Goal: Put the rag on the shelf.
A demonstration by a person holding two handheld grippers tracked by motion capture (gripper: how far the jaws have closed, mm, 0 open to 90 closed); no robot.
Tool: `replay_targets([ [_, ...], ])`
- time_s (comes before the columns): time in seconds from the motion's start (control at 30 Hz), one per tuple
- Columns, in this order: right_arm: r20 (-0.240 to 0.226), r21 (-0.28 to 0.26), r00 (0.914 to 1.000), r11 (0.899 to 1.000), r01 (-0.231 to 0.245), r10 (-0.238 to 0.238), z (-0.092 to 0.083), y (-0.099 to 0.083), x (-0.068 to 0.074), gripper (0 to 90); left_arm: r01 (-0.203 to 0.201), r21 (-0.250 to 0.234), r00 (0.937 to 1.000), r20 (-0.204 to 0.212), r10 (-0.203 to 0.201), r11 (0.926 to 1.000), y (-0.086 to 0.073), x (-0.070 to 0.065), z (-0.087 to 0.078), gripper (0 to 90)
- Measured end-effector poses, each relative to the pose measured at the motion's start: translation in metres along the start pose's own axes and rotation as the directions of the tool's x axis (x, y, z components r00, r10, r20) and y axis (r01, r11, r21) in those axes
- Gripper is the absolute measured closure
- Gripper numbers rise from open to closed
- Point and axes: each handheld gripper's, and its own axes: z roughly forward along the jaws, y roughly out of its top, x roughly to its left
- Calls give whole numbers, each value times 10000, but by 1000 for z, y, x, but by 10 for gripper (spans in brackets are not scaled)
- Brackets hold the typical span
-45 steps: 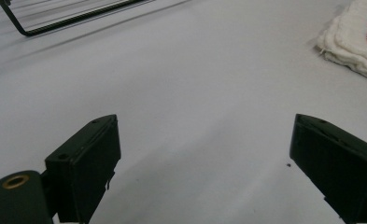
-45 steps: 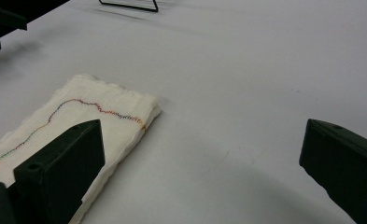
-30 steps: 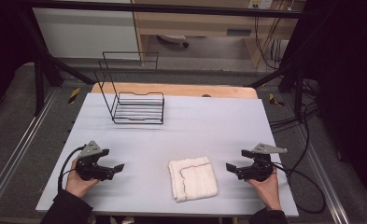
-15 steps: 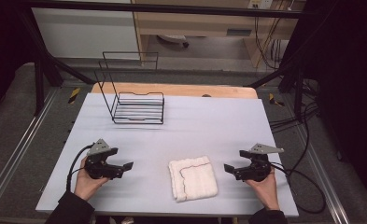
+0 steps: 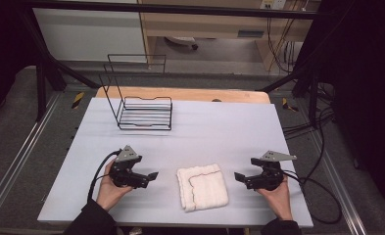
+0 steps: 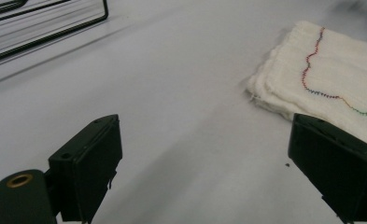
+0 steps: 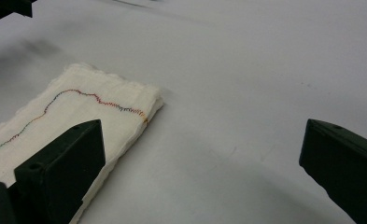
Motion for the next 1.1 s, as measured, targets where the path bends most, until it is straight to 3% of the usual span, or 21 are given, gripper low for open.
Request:
replay_targets([
  [0.27,7,70,10000,10000,16,-16,0,0,0,8,-60,114,9994,330,57,9999,17,-21,23,127],
  [0.43,9,67,10000,10000,3,-3,1,0,0,8,20,507,9990,449,-43,9987,25,-31,44,166],
  [0.6,-19,82,10000,10000,-5,5,1,-1,1,9,23,853,9990,440,-60,9964,28,-39,59,256],
  [0.7,-23,75,10000,10000,36,-36,1,0,0,9,73,1108,9989,457,-125,9938,28,-40,67,370],
  [0.77,-25,106,10000,9999,39,-38,1,0,0,10,279,1255,9981,515,-346,9917,28,-40,71,414],
  [0.83,-23,113,10000,9999,35,-35,1,0,0,11,499,1289,9973,469,-564,9904,27,-41,75,458],
  [1.1,-35,133,10000,9999,57,-57,3,1,2,15,681,1328,9950,630,-770,9888,26,-42,82,555],
])
